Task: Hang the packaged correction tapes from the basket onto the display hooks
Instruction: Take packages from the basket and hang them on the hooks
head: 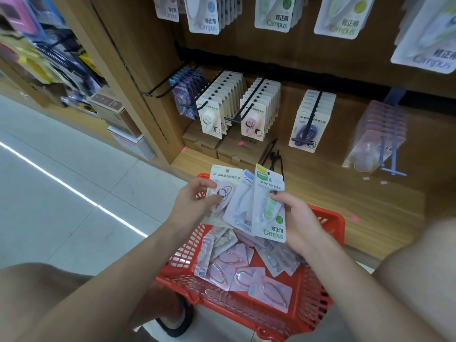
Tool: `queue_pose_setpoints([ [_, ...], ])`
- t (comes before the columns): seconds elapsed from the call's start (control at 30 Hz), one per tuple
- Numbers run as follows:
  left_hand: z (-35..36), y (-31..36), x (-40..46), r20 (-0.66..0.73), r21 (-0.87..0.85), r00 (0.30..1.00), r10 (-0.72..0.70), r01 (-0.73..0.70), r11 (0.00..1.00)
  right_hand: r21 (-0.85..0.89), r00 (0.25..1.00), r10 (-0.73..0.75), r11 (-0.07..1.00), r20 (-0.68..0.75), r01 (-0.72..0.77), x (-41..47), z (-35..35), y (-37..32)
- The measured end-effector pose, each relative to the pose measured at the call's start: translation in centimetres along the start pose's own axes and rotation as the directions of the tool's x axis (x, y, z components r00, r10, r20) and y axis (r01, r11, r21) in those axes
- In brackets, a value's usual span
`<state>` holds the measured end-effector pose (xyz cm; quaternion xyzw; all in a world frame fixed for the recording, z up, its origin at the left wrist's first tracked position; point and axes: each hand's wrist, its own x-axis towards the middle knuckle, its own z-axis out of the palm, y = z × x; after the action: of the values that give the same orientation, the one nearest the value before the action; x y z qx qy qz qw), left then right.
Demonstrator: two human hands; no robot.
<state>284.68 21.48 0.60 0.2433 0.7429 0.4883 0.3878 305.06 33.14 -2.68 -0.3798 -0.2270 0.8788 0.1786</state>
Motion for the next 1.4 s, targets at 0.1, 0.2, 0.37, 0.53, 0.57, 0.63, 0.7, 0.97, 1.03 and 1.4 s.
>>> queue_pose_setpoints([
  [0.1, -0.2, 0.1, 0.3, -0.011, -0.07, 1.0, 0.005, -0.006, 0.998, 0.011, 0.999, -0.019, 1.0, -0.051, 0.019, 0.4, -0.3, 0.2],
  [0.2, -0.2, 0.2, 0.6, 0.01, -0.153, 1.0, -0.026, 0.028, 0.988, 0.037, 0.997, -0.024, 0.999, -0.075, 0.027, 0.4, -0.3, 0.3],
  [0.37, 0.2, 0.3, 1.3, 0.011, -0.251, 0.995, -0.1, 0.099, 0.963, 0.074, 0.996, -0.049, 0.996, -0.077, 0.054, 0.5, -0.6, 0.0],
  [0.53, 0.4, 0.4, 1.6, 0.043, -0.198, 0.992, -0.116, 0.123, 0.973, 0.067, 0.995, -0.078, 0.994, -0.061, 0.082, 0.5, -0.6, -0.4],
  [0.57, 0.5, 0.5, 1.6, 0.056, -0.182, 0.993, -0.101, 0.11, 0.977, 0.065, 0.995, -0.079, 0.994, -0.056, 0.083, 0.5, -0.5, -0.4],
  [0.63, 0.7, 1.1, 1.9, 0.082, -0.175, 0.993, -0.083, 0.097, 0.98, 0.07, 0.996, -0.08, 0.994, -0.048, 0.083, 0.5, -0.4, -0.4],
  [0.7, 0.9, 2.1, 2.7, 0.103, -0.189, 0.992, -0.071, 0.09, 0.978, 0.074, 0.996, -0.082, 0.994, -0.042, 0.084, 0.7, -0.4, -0.5],
  [0.97, 3.0, 4.1, 7.2, 0.087, -0.282, 0.996, -0.025, 0.049, 0.958, 0.089, 0.989, -0.129, 0.987, -0.067, 0.135, 1.3, -0.5, -2.5],
  [1.03, 3.3, 4.2, 7.9, 0.088, -0.29, 0.996, -0.022, 0.046, 0.956, 0.096, 0.989, -0.137, 0.985, -0.063, 0.143, 1.3, -0.5, -3.0],
  [1.4, 3.1, 4.2, 7.6, 0.114, -0.276, 0.993, 0.045, -0.012, 0.961, 0.095, 0.987, -0.139, 0.985, -0.077, 0.146, 1.5, -0.8, -3.2],
])
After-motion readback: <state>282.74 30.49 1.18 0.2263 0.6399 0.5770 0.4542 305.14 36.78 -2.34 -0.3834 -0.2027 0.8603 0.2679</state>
